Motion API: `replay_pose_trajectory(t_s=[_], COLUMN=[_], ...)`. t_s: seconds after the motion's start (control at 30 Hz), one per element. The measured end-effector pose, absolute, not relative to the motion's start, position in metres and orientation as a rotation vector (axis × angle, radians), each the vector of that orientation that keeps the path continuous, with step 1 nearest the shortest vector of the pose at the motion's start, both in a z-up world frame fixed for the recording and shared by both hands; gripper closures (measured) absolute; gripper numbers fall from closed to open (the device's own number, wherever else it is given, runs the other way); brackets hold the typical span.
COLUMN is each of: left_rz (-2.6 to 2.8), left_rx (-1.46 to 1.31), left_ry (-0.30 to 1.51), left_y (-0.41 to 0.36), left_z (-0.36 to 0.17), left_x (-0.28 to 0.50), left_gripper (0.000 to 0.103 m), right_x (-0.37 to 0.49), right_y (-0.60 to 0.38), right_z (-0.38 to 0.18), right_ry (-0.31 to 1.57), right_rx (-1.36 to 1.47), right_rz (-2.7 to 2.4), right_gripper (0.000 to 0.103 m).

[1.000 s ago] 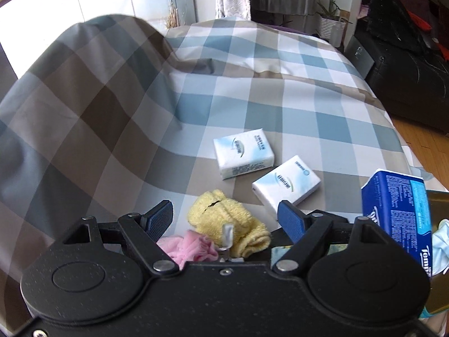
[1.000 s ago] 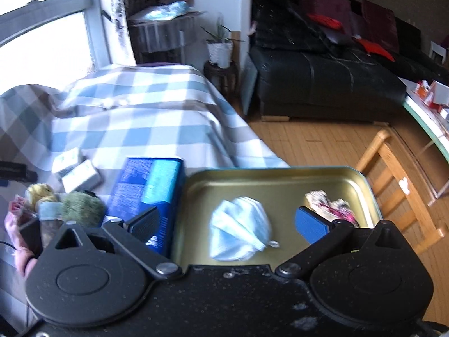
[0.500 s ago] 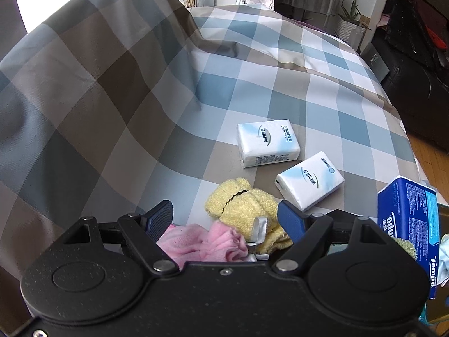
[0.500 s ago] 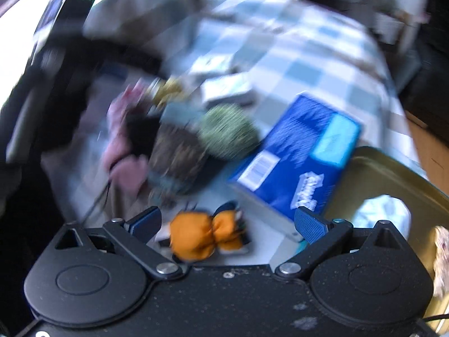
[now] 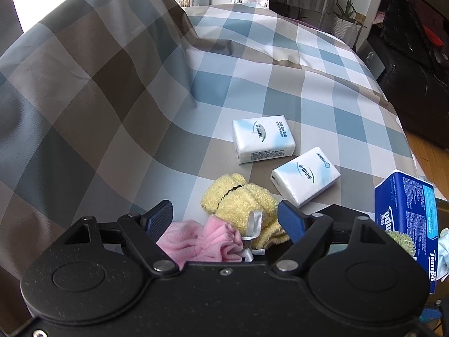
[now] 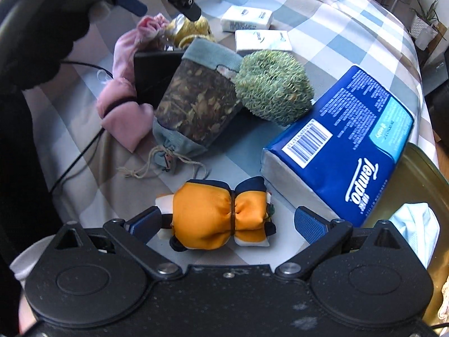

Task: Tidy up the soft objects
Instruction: 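Grasp the pink fleece pouch with the left gripper while the right gripper grasps the orange plush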

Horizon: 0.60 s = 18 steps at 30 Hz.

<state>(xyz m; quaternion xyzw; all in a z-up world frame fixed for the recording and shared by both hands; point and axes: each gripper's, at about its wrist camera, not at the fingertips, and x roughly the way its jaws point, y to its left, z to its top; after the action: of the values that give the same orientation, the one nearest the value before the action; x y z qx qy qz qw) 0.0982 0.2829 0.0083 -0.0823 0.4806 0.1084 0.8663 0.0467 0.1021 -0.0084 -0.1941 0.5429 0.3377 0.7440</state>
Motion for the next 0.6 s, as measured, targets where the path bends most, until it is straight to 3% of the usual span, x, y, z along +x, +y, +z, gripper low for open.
replay_pose_trajectory(t_s=[0.4, 0.6], left_rz=[0.228, 0.228], left_rx=[-0.184, -0.183], left_ry=[1.015, 1.016], left_y=[0.284, 0.283], left_z=[0.006, 0.004], left_x=[0.098, 0.098], left_gripper=[0.025, 0.025], right_x=[0.041, 0.042], right_y=[0.124, 0.126], right_z=[-0.037, -0.041], right_ry=[1.191, 1.204], right_rx=[-0.511, -0.492], right_rz=[0.746, 0.764], right_gripper=[0.001, 0.012])
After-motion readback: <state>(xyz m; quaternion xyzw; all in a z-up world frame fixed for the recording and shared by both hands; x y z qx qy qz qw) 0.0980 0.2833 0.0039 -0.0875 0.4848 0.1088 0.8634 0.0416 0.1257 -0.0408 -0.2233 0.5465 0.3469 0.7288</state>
